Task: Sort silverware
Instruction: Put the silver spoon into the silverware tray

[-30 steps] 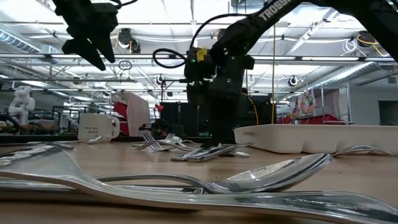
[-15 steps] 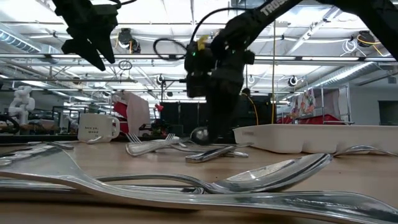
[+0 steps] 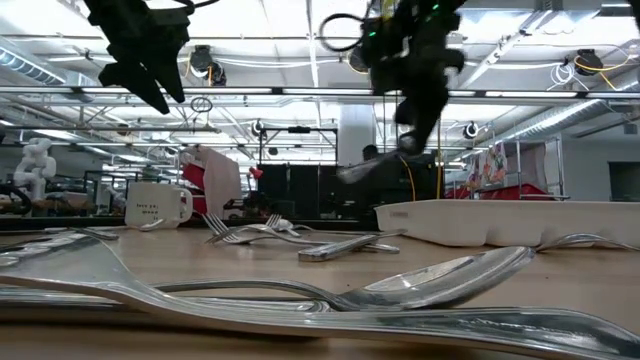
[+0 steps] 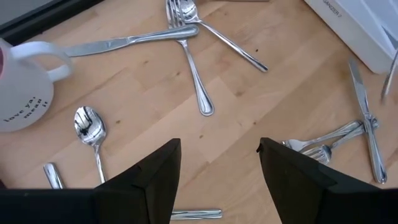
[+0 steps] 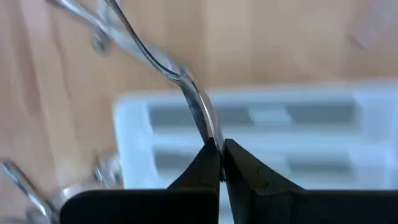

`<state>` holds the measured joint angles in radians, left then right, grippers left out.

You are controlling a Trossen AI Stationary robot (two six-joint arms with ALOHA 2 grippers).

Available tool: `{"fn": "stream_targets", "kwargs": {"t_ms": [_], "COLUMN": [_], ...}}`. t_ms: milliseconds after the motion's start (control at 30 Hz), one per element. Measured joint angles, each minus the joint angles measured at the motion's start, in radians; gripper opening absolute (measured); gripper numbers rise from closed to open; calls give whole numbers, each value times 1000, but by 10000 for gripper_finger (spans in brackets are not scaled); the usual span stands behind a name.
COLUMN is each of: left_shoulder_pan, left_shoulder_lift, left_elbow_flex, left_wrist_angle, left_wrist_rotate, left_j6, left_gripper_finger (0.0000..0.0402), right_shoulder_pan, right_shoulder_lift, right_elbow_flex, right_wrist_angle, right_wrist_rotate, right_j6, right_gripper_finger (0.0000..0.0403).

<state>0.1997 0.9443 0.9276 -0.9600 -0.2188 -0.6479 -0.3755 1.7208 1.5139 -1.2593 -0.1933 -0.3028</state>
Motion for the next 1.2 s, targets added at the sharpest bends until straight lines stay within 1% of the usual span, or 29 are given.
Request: {"fn": "stream_targets", "kwargs": {"t_ms": [133, 200, 233, 300, 367, 467, 533, 633, 733, 933, 1033, 1200], "left_shoulder_pan": [0, 0, 0, 0, 0, 0, 0, 0, 0, 0, 0, 0], "left_shoulder_lift": [0, 0, 0, 1, 2, 6, 9, 17, 28, 64, 85, 114], "left_elbow_flex": [0, 0, 0, 0, 0, 0, 0, 0, 0, 0, 0, 0], "left_wrist_angle": [0, 0, 0, 1, 1, 0, 1, 1, 0, 0, 0, 1], "left_wrist_rotate": [-13, -26, -29, -38, -47, -48, -48, -48, -47, -41, -38, -37], "left_j6": [0, 0, 0, 0, -1, -1, -1, -2, -2, -2, -2, -2], "left_gripper_finger": [223, 223, 223, 223, 223, 223, 223, 223, 223, 223, 223, 223], "right_shoulder_pan": [-89, -143, -168, -209, -243, -275, -299, -329, -333, -330, -330, -322], "right_shoulder_lift": [-89, -106, -108, -110, -112, -109, -105, -107, -106, -107, -107, -106], "right_elbow_flex": [1, 1, 1, -2, -5, -5, -5, -5, -5, -18, -73, -216], "right_wrist_angle": [-198, -295, -317, -311, -309, -312, -310, -313, -311, -311, -309, -311], "right_wrist_rotate": [136, 175, 193, 225, 223, 298, 331, 334, 333, 320, 318, 321], "right_j6": [-69, -96, -106, -126, -167, -225, -294, -416, -505, -621, -634, -646], "right_gripper_finger": [1, 1, 1, 1, 1, 0, 0, 0, 0, 0, 0, 0]}}
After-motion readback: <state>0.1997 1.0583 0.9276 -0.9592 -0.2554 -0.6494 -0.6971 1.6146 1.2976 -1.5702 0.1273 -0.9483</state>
